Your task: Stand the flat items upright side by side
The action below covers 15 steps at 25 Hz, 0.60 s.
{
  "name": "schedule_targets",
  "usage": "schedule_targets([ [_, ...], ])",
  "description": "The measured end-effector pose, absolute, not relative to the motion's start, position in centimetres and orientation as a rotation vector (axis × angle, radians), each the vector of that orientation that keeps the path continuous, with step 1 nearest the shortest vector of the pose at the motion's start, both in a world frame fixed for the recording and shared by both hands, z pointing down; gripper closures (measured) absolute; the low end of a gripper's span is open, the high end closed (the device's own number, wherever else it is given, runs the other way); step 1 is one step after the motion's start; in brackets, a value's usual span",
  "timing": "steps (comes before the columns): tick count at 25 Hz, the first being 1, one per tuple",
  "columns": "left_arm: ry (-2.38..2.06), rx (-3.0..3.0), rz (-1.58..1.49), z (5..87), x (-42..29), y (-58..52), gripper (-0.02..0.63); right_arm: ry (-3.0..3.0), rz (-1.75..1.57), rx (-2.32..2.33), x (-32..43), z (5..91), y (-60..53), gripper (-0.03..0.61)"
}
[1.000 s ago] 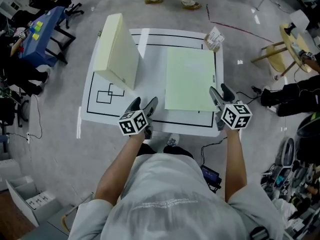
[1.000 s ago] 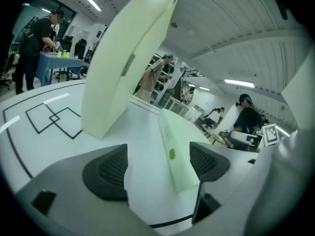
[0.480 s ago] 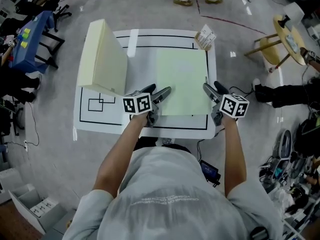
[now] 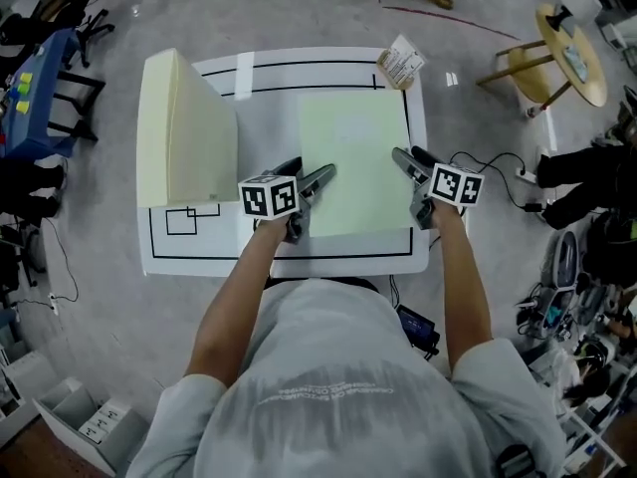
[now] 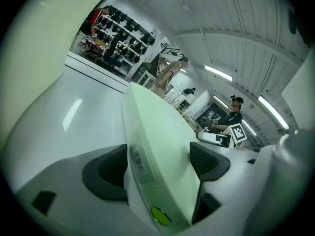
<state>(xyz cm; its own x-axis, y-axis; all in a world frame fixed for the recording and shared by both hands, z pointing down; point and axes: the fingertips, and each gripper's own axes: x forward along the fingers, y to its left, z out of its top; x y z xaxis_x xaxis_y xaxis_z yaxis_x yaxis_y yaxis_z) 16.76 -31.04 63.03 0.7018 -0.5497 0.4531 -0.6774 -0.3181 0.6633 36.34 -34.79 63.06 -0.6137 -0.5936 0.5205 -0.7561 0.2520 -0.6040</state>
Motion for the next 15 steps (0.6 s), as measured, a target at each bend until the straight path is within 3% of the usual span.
schedule_targets([
  [9,-0.934,2.001,0.22,63.8,17.3,-31.0,0.222,-2.336,1.491,1.15,35.1,64.0,-35.2,0.253],
  [15,-0.886,2.054,0.236,63.6,17.3,-30.4,0.221,-2.5,1.596,1.093,34.9,62.1,-34.5,0.202],
])
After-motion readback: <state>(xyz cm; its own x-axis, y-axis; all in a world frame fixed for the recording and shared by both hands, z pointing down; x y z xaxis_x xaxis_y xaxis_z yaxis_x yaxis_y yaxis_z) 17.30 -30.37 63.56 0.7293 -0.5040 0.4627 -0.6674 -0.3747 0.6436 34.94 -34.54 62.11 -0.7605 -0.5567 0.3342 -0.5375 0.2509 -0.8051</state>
